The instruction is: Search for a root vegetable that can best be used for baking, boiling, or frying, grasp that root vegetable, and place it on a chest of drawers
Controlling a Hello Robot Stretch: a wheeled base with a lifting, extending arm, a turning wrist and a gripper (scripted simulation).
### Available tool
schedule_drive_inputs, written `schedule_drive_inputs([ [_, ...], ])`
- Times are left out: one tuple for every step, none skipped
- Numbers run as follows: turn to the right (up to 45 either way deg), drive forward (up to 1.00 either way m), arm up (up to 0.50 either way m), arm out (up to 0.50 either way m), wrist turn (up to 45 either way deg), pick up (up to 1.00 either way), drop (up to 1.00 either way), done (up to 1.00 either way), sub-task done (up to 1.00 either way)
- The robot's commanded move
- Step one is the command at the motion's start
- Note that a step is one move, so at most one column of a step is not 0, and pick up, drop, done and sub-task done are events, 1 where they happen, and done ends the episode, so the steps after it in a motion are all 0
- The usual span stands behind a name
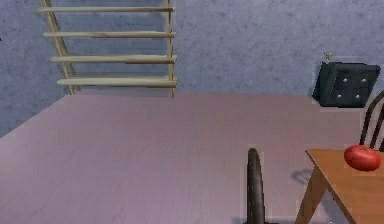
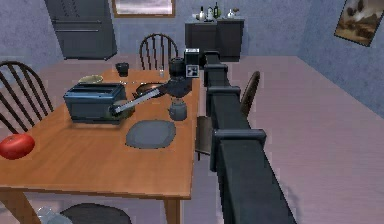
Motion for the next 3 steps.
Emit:
schedule_drive_inputs([
  [0.0,0.00,0.00,0.00,-45.0,0.00,0.00,0.00,0.00],
  [0.0,0.00,0.00,0.00,-21.0,0.00,0.00,0.00,0.00],
  [0.0,0.00,0.00,-0.38,0.0,0.00,0.00,0.00,0.00],
])
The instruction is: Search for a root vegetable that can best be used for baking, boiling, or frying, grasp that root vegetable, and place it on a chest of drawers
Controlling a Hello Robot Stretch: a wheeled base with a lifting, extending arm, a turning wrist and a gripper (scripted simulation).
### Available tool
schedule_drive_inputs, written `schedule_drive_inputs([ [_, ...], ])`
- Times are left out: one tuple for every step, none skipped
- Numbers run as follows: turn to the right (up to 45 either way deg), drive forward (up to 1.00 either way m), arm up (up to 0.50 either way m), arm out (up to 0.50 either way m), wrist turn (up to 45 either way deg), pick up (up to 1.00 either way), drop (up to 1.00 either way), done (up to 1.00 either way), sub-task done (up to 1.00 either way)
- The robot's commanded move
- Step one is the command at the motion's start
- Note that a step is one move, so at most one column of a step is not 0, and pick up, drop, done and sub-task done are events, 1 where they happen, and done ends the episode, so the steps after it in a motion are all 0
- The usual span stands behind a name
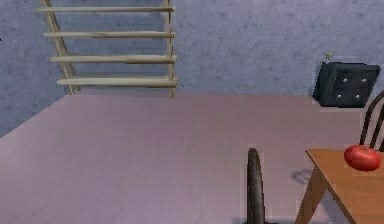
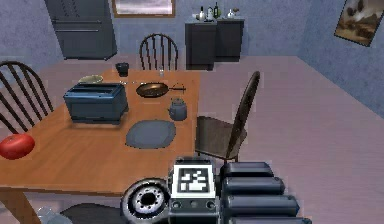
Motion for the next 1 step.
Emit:
schedule_drive_inputs([
  [-45.0,0.00,0.00,0.00,0.0,0.00,0.00,0.00,0.00],
])
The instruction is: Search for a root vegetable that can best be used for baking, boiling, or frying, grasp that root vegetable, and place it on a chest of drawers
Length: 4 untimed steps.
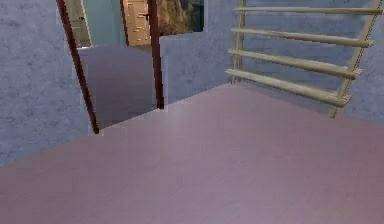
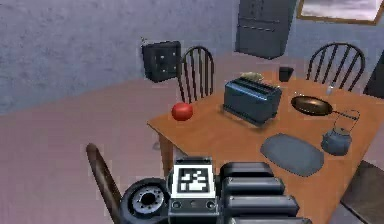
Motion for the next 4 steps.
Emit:
schedule_drive_inputs([
  [-18.0,0.00,0.00,0.00,0.0,0.00,0.00,0.00,0.00],
  [0.0,1.00,0.00,0.00,0.0,0.00,0.00,0.00,0.00],
  [0.0,1.00,0.00,0.00,0.0,0.00,0.00,0.00,0.00],
  [0.0,0.35,0.00,0.00,0.0,0.00,0.00,0.00,0.00],
])
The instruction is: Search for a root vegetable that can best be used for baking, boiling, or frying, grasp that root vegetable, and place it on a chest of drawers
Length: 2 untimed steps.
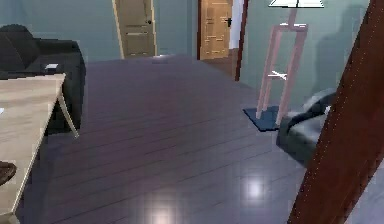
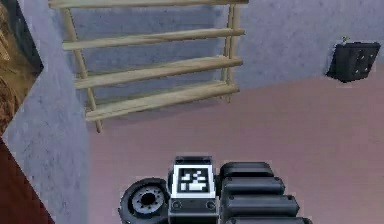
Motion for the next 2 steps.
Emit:
schedule_drive_inputs([
  [0.0,0.60,0.00,0.00,0.0,0.00,0.00,0.00,0.00],
  [3.0,0.00,0.00,0.00,0.0,0.00,0.00,0.00,0.00],
])
